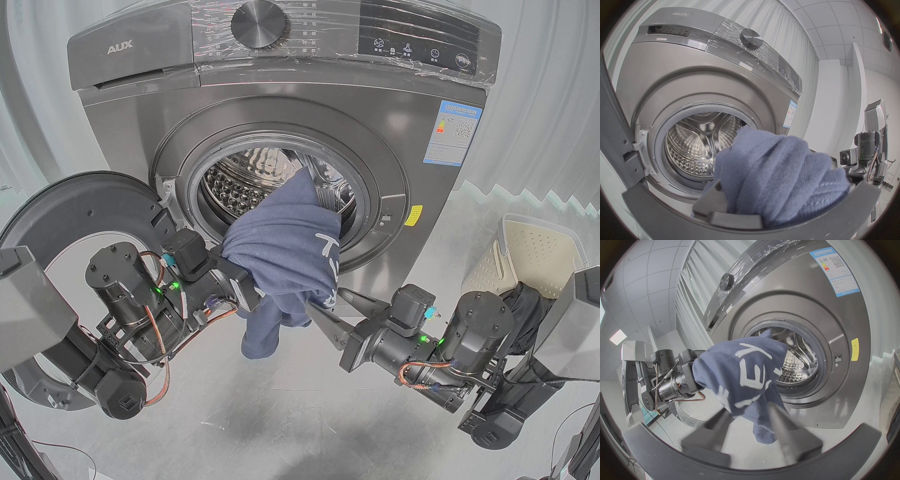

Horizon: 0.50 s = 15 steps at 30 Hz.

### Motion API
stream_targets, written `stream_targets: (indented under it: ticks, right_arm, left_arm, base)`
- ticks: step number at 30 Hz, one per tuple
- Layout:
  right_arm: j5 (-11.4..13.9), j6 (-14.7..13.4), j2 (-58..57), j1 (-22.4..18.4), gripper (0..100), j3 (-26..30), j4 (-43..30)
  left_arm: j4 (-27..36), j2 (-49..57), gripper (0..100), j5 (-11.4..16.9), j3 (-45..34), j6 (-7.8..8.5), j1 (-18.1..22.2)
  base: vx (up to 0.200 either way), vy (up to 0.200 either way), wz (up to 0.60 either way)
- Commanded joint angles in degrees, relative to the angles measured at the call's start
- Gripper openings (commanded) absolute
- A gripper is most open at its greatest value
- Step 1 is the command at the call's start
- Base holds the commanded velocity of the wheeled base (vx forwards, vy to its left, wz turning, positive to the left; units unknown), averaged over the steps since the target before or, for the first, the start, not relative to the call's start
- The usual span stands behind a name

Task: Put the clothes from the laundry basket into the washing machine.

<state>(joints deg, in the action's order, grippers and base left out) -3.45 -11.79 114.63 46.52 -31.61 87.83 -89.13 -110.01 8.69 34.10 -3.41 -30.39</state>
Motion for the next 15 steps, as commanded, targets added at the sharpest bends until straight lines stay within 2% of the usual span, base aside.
stream_targets:
  ticks: [1, 2, 3, 6, 9, 11, 12, 15]
  right_arm:
    - [6.6, 3.4, -7.6, 0.6, 100, 12.3, 0.1]
    - [6.6, 3.4, -7.6, 0.6, 100, 12.3, 0.1]
    - [9.8, 4.8, -8.8, 1.7, 100, 16.2, 0.1]
    - [9.7, 5.1, -9.3, 2.3, 100, 18.0, 0.0]
    - [10.0, 5.4, -10.0, 1.3, 100, 20.4, 0.1]
    - [10.0, 5.4, -10.0, 1.0, 100, 20.5, 0.1]
    - [10.0, 5.4, -9.7, 0.4, 100, 20.4, 0.2]
    - [9.9, 5.5, -9.5, -3.7, 100, 19.7, 0.3]
  left_arm:
    - [0.4, 1.9, 0, 0.3, -0.2, 0.16, -0.1]
    - [0.4, 1.9, 0, 0.3, -0.2, 0.16, -0.1]
    - [0.4, 2.6, 0, 0.4, -0.5, -0.01, -0.3]
    - [0.3, 2.9, 0, 0.3, -1.6, 0.07, -0.6]
    - [0.3, 3.6, 0, 0.3, -7.1, 1.04, -0.5]
    - [0.2, 4.3, 0, 0.3, -8.5, 0.95, -0.5]
    - [0.3, 5.3, 0, 0.5, -9.4, 0.43, -0.3]
    - [0.3, 6.4, 0, 0.4, -9.9, 1.04, 1.2]
  base:
    - [0.0, 0.0, 0.0]
    - [0.0, 0.0, 0.0]
    - [0.0, 0.0, 0.0]
    - [0.0, 0.0, 0.0]
    - [0.0, 0.0, 0.0]
    - [0.0, 0.0, 0.0]
    - [0.0, 0.0, 0.0]
    - [0.0, 0.0, 0.0]
